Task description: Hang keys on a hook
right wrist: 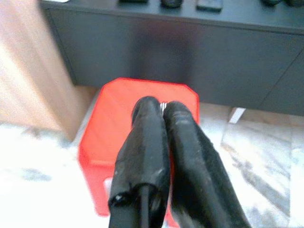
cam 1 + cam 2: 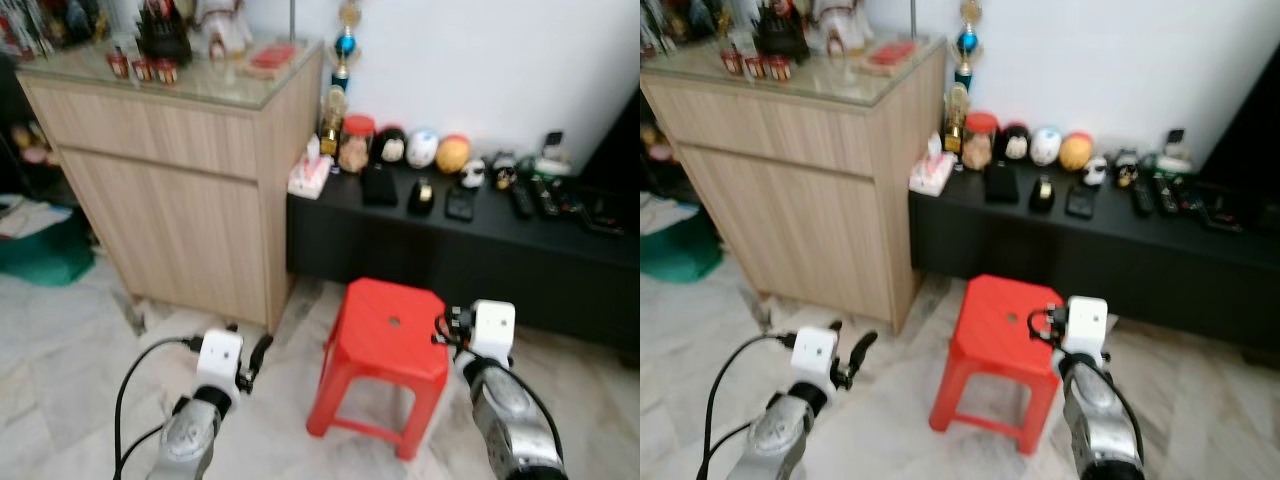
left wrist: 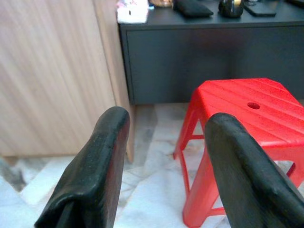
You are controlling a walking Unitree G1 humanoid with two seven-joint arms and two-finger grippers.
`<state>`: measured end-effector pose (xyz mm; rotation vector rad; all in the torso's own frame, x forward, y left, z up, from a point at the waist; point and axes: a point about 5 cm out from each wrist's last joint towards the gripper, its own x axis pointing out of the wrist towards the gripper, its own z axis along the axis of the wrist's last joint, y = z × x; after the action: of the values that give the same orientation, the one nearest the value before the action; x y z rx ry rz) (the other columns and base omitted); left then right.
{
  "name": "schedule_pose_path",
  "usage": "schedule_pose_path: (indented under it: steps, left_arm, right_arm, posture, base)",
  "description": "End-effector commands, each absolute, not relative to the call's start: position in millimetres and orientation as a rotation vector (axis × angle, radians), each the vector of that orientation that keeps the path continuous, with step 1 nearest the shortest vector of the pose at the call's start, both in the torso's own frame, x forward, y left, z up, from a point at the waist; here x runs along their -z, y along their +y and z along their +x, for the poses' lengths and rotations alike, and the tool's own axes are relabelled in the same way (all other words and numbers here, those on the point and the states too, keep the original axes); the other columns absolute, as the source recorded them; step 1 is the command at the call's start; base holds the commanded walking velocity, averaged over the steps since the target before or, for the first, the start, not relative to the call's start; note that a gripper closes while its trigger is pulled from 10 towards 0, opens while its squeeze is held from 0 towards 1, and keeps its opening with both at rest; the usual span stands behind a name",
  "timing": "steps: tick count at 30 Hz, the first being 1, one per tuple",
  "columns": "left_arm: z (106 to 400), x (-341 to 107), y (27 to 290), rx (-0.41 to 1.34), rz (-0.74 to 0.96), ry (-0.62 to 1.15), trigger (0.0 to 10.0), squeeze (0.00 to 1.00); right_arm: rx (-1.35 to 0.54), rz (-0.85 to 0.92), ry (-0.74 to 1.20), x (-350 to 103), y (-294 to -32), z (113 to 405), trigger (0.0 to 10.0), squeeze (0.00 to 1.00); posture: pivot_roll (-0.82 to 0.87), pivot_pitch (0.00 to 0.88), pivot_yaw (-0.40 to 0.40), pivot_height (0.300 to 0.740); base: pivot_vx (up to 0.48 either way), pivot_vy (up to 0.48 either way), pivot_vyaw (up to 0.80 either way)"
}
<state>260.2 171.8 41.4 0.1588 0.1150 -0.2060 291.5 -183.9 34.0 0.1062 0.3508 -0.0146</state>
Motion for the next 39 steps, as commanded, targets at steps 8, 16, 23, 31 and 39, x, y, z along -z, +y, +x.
schedule_pose_path:
  steps: [8, 16, 23, 31, 39]
  left_arm:
    - [271, -60, 173, 0.214, 0.12, 0.062, 10.0, 0.0]
    - [271, -81, 153, 0.41, 0.152, 0.021, 10.0, 0.0]
    - [270, -97, 141, 0.538, 0.167, 0.0, 10.0, 0.0]
    - [270, -113, 121, 0.688, 0.211, -0.009, 10.0, 0.0]
    - [269, -118, 120, 0.757, 0.184, 0.013, 10.0, 0.0]
  right_arm:
    - [-0.184, 0.106, 0.326, -63, -164, 307, 10.0, 0.0]
    - [-0.363, 0.159, 0.286, -90, -150, 309, 10.0, 0.0]
    - [-0.576, 0.164, 0.28, -113, -132, 302, 10.0, 0.0]
    - [-0.726, 0.14, 0.301, -129, -116, 293, 10.0, 0.0]
    - [-0.841, 0.056, 0.349, -131, -107, 285, 10.0, 0.0]
  posture:
    - [-0.03, 0.0, -0.08, 0.74]
    - [-0.03, 0.0, -0.081, 0.74]
    - [-0.02, 0.0, -0.08, 0.74]
    - [-0.02, 0.0, -0.071, 0.74]
    - [-0.01, 0.0, -0.073, 0.74]
  base:
    - [0.0, 0.0, 0.0]
    - [0.0, 0.0, 0.0]
    - [0.0, 0.0, 0.0]
    - [0.0, 0.0, 0.0]
    - [0.0, 0.0, 0.0]
